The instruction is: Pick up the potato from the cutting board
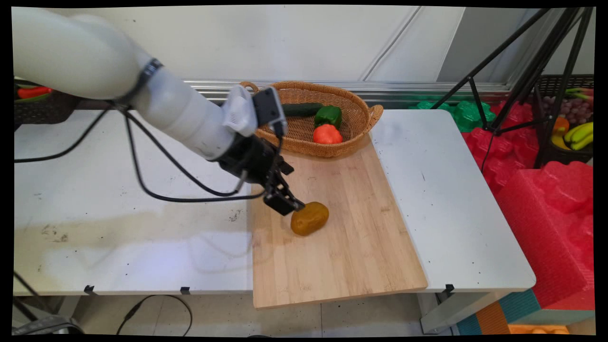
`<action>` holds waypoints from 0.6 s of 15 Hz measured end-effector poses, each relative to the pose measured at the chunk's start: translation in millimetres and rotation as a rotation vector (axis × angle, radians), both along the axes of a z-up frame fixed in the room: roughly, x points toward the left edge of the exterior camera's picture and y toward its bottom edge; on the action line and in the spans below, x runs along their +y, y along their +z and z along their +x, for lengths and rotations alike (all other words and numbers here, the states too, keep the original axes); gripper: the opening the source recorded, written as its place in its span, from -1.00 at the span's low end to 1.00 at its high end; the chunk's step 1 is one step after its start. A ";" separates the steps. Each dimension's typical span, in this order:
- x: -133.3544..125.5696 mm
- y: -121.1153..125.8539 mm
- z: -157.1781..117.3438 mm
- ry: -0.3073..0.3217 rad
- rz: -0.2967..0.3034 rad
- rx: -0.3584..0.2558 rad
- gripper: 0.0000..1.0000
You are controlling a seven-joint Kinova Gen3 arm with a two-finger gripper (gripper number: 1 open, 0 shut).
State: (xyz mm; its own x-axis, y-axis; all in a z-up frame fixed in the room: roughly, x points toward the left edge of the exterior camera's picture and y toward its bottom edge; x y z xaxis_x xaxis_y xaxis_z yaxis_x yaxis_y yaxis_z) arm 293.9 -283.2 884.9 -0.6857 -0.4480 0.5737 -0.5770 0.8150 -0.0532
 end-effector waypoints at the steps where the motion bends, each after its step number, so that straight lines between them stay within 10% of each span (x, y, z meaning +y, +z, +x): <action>1: -3.4 -4.8 -5.0 0.002 0.005 -0.005 1.00; 9: -26.8 -47.6 -40.6 0.012 0.061 -0.054 1.00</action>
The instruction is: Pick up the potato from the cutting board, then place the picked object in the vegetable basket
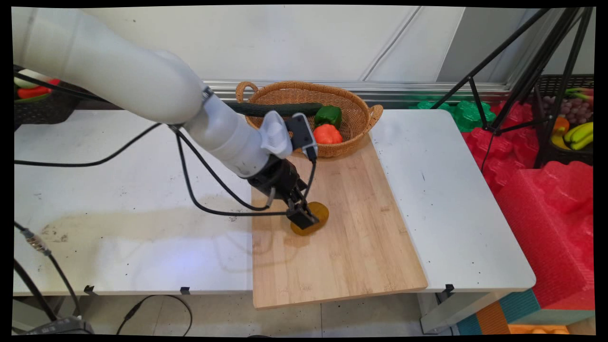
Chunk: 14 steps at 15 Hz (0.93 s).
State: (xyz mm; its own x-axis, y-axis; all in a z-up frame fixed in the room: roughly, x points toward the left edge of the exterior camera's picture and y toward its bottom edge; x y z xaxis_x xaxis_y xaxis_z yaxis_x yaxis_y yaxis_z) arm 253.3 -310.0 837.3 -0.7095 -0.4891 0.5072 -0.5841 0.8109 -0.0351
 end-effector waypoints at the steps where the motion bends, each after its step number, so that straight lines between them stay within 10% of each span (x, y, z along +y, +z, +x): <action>1: -1.6 -5.4 -3.6 0.000 0.009 -0.007 1.00; 8: -5.5 -25.7 -12.5 0.018 0.039 -0.041 1.00; 9: -5.5 -27.6 -13.7 0.020 0.042 -0.044 -1.00; 14: -1.8 -29.0 -16.2 0.036 0.046 -0.041 -1.00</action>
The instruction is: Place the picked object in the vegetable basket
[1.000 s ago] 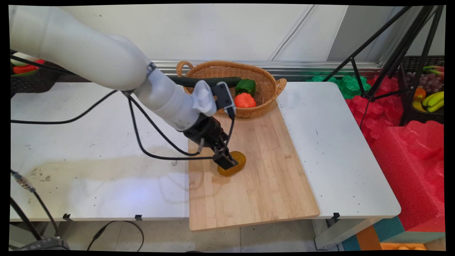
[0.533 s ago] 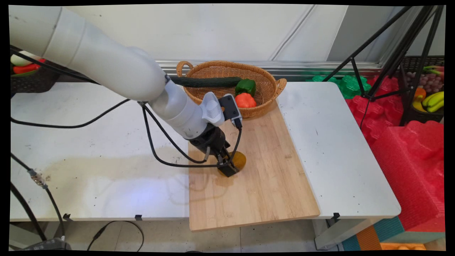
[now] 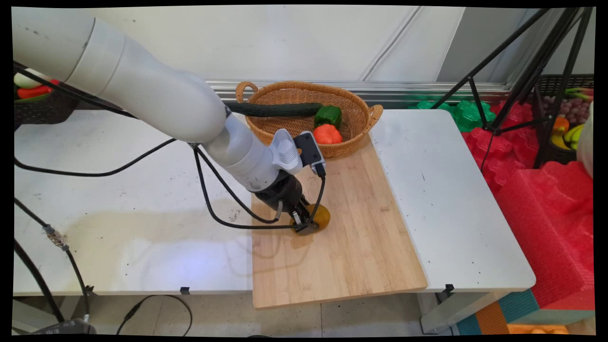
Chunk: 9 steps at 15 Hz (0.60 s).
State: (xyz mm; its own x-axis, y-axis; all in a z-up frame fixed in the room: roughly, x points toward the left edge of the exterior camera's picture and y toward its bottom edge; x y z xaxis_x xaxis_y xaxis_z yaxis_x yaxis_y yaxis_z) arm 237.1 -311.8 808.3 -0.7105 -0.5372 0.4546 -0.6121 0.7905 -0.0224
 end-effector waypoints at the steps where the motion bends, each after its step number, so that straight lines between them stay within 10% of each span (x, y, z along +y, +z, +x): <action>1: 0.9 1.5 0.0 0.002 -0.001 0.002 -1.00; 9: 16.0 57.9 17.9 0.027 -0.055 0.060 -1.00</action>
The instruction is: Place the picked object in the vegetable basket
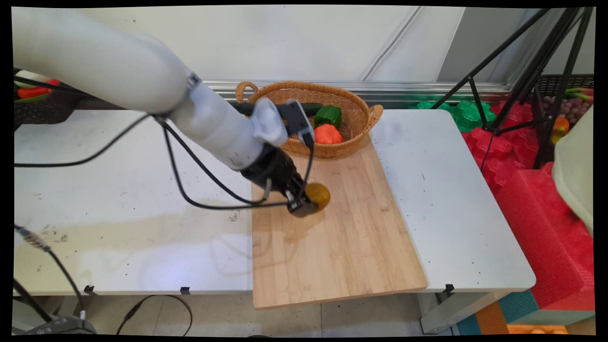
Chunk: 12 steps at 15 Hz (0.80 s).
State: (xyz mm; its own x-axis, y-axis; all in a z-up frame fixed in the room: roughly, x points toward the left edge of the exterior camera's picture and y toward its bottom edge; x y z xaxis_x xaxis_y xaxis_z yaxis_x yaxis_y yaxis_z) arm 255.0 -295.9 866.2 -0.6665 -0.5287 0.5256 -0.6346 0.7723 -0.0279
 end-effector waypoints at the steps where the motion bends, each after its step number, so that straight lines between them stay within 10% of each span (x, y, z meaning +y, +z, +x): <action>1: 2.1 9.3 4.6 0.006 -0.010 0.009 -1.00; 12: 9.9 93.8 66.0 0.142 -0.132 0.099 -1.00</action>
